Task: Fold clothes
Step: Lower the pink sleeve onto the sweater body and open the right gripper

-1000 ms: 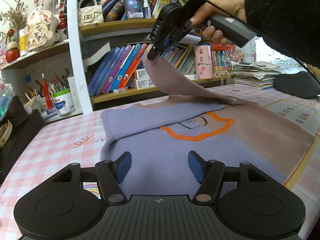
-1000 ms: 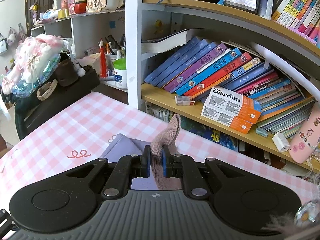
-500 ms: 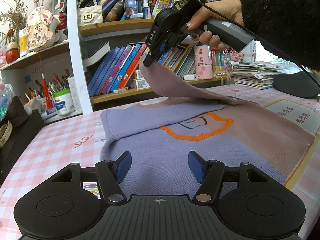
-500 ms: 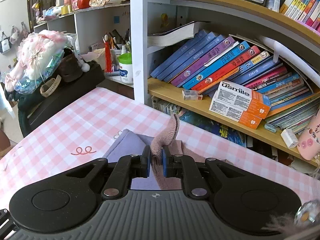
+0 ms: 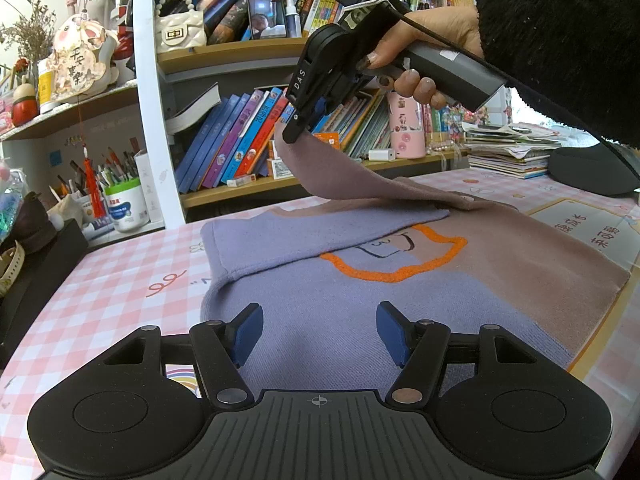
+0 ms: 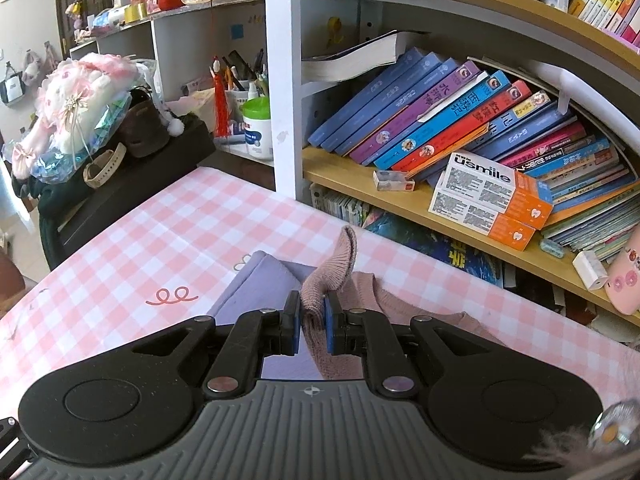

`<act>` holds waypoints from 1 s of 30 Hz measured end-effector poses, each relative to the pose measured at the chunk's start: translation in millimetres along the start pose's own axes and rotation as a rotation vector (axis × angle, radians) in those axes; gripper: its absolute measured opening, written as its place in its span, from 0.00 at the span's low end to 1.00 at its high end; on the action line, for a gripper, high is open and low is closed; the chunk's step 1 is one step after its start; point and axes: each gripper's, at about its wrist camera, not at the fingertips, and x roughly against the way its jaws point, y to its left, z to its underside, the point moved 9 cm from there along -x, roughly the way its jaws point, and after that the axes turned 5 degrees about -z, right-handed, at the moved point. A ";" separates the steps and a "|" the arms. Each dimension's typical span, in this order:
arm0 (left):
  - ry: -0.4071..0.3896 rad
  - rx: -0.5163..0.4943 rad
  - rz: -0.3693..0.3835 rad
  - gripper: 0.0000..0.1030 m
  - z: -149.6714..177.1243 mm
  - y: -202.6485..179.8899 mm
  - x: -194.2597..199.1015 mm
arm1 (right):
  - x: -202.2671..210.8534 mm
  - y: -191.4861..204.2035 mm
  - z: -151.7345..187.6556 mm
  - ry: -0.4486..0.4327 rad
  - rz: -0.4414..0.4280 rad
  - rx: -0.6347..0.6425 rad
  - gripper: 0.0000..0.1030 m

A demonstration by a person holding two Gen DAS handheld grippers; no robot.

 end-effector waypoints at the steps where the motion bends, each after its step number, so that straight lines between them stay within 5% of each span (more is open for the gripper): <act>1: 0.000 0.000 0.000 0.62 0.0 0.0 0.0 | -0.5 0.2 0.2 0.001 -0.001 -0.001 0.11; 30: 0.000 0.001 -0.001 0.63 -0.1 -2.0 0.5 | -5.3 9.4 -0.6 0.006 -0.045 0.002 0.16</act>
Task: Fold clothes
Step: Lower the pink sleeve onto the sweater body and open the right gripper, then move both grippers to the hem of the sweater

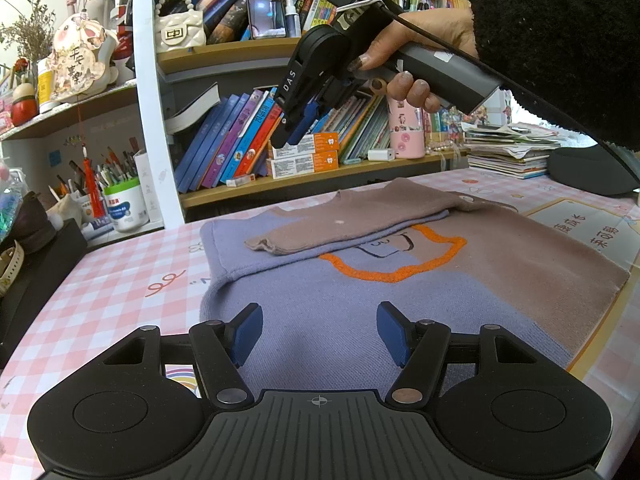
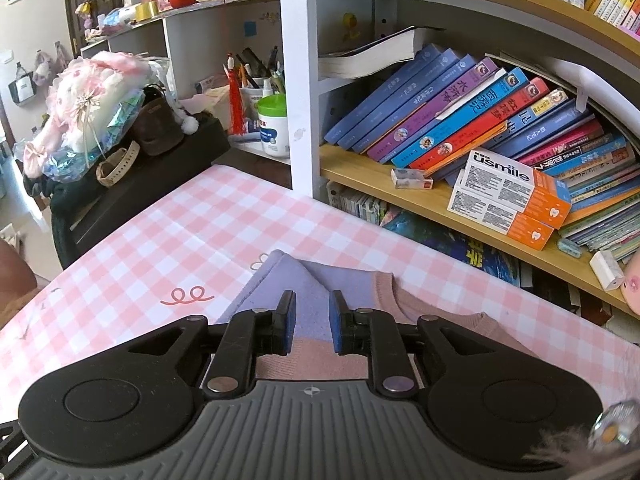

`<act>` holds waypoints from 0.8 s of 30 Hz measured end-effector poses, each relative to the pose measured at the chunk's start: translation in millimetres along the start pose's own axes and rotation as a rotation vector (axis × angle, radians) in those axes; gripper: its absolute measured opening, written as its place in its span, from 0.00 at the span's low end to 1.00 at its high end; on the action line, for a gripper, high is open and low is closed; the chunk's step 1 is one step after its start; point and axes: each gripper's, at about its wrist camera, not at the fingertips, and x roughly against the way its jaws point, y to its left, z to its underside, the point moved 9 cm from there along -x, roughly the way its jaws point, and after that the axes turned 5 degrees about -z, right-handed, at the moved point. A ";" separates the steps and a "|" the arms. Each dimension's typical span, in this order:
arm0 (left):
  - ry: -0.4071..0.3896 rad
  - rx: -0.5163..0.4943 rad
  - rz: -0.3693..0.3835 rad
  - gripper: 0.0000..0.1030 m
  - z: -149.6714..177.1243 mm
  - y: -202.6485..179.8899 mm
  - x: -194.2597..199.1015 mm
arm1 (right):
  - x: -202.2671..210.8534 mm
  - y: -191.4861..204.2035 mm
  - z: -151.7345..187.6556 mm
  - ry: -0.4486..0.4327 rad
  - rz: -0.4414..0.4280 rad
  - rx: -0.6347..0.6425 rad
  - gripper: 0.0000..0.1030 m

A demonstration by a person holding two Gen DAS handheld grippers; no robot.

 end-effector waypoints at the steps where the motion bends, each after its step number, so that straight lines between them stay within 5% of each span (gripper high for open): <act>1: 0.000 0.000 0.000 0.63 0.0 0.0 0.0 | 0.0 -0.1 0.1 0.000 -0.001 -0.001 0.16; 24: 0.005 0.000 0.002 0.63 0.0 0.0 -0.1 | -3.9 -6.3 11.8 0.015 -0.007 -0.023 0.16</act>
